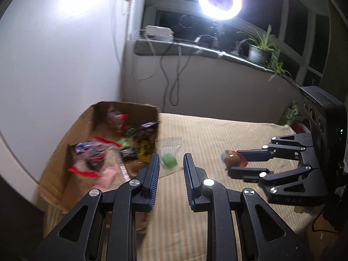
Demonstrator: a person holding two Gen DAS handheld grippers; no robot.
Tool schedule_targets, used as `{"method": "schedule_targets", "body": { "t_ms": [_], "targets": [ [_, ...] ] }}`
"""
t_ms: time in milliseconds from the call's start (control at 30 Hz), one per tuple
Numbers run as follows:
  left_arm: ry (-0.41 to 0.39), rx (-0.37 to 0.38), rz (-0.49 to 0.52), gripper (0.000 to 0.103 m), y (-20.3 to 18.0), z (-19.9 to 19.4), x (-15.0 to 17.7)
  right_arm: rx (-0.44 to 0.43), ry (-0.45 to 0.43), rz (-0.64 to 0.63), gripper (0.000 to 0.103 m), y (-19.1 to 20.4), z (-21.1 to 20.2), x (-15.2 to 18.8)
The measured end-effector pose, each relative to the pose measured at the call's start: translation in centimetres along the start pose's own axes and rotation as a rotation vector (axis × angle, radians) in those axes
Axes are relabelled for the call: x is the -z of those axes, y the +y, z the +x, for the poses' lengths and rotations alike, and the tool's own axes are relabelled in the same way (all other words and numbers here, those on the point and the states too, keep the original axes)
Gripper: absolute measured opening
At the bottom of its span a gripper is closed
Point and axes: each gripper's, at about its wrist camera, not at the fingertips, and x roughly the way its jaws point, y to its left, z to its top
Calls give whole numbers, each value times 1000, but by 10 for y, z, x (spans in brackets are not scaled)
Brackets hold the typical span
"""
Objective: Organize snacks
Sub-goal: 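Carry the egg and green candy bag into the box and open both grippers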
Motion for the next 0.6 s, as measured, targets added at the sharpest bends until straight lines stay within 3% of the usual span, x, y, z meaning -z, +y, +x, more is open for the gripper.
{"method": "schedule_targets", "body": {
  "t_ms": [267,600],
  "targets": [
    [-1,-71,-71,21,43,-11,9,-25,-11,-21,32,13,16,-24],
    [-1,-118,-86,21,64,-14,12,-67,-22,-36,32,31,41,-52]
  ]
}}
